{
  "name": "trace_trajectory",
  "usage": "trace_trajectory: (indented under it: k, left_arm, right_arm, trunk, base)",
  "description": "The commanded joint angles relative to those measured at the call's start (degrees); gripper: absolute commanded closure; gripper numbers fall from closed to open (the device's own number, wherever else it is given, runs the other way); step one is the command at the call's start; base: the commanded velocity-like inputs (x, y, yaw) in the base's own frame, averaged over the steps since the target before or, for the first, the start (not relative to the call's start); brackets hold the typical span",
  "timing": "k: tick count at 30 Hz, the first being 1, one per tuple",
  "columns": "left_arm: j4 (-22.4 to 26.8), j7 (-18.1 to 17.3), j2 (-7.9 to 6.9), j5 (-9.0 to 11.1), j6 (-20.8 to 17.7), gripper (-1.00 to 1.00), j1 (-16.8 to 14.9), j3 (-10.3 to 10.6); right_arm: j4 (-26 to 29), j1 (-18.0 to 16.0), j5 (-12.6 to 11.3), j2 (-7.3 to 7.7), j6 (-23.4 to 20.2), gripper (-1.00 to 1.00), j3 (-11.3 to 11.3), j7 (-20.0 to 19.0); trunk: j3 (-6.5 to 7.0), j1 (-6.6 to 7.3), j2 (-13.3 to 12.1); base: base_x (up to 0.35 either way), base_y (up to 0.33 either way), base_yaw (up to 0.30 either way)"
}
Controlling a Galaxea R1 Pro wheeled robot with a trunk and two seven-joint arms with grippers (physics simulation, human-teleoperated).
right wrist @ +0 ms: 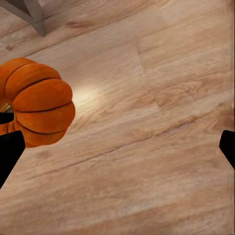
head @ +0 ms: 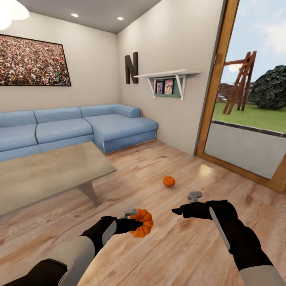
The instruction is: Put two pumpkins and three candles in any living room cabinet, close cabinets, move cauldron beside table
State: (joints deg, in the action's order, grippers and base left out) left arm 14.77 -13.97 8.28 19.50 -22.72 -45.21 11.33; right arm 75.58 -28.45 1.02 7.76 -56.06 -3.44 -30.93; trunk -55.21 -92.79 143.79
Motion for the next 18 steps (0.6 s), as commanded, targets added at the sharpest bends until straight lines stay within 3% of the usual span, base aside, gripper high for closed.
trace_trajectory:
  k: [1, 10, 18]
  left_arm:
    - [0.09, 0.17, -0.02, 0.76, -0.31, 1.0, -0.05, 0.2]
    - [0.09, 0.17, 0.06, 0.76, -0.31, 1.0, -0.05, 0.19]
    - [0.09, 0.17, 0.07, 0.78, -0.31, 1.0, -0.05, 0.19]
  right_arm:
    - [0.02, -0.03, 0.13, 0.02, -0.17, -1.0, -0.06, -0.16]
    - [0.01, -0.03, 0.13, 0.04, -0.15, -1.0, -0.07, -0.18]
    - [0.02, -0.03, 0.13, 0.06, -0.1, -1.0, -0.07, -0.18]
  trunk:
    - [-0.06, 0.0, 0.03]
    - [-0.06, 0.0, 0.03]
    - [-0.06, 0.0, 0.03]
  base:
    - [0.114, -0.323, 0.0]
    - [0.107, -0.325, 0.025]
    - [0.105, -0.326, 0.247]
